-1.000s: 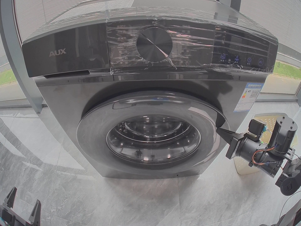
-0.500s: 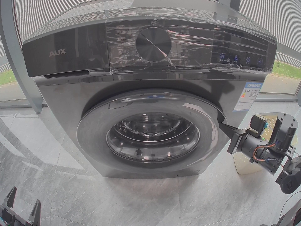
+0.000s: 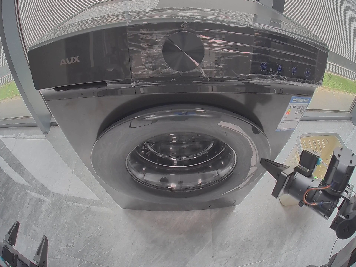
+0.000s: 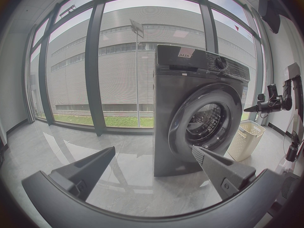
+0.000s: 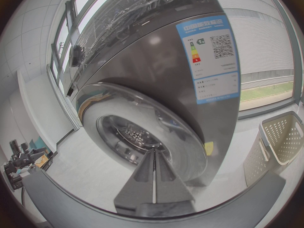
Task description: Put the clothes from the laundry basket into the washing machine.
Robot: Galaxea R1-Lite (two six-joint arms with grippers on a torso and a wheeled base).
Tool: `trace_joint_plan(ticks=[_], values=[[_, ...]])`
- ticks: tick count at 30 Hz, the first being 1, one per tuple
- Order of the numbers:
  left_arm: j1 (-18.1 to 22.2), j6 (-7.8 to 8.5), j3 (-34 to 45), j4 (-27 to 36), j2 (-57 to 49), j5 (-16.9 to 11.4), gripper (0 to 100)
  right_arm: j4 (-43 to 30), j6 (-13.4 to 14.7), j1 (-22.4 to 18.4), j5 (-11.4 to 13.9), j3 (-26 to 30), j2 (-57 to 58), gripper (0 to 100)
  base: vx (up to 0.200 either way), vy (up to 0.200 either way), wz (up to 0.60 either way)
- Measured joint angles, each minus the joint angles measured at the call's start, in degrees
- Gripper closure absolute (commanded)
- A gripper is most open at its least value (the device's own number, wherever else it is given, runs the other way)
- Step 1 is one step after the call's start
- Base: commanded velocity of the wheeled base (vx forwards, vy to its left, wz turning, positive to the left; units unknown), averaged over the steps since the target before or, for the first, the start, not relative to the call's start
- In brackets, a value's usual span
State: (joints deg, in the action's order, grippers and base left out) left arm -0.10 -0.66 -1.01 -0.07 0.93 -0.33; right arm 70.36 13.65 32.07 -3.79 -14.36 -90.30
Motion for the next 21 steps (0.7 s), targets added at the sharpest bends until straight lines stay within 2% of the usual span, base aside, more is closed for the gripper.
trace_joint_plan(ticks=[3, 4, 14, 21], values=[[0.0, -0.05, 0.0, 0.0, 0.0, 0.0, 0, -0.5, 0.0, 0.7, 0.5, 2.3, 2.3, 100, 0.0, 0.0, 0.0], [0.0, -0.05, 0.0, 0.0, 0.0, 0.0, 0, -0.8, 0.0, 1.0, 0.7, 3.6, 3.9, 0, 0.0, 0.0, 0.0], [0.0, -0.05, 0.0, 0.0, 0.0, 0.0, 0, -5.3, 0.0, 1.4, 1.5, 11.7, 15.4, 0, 0.0, 0.0, 0.0], [0.0, -0.05, 0.0, 0.0, 0.0, -0.2, 0, -8.5, -0.1, 1.1, 2.0, 13.2, 21.8, 0, 0.0, 0.0, 0.0]])
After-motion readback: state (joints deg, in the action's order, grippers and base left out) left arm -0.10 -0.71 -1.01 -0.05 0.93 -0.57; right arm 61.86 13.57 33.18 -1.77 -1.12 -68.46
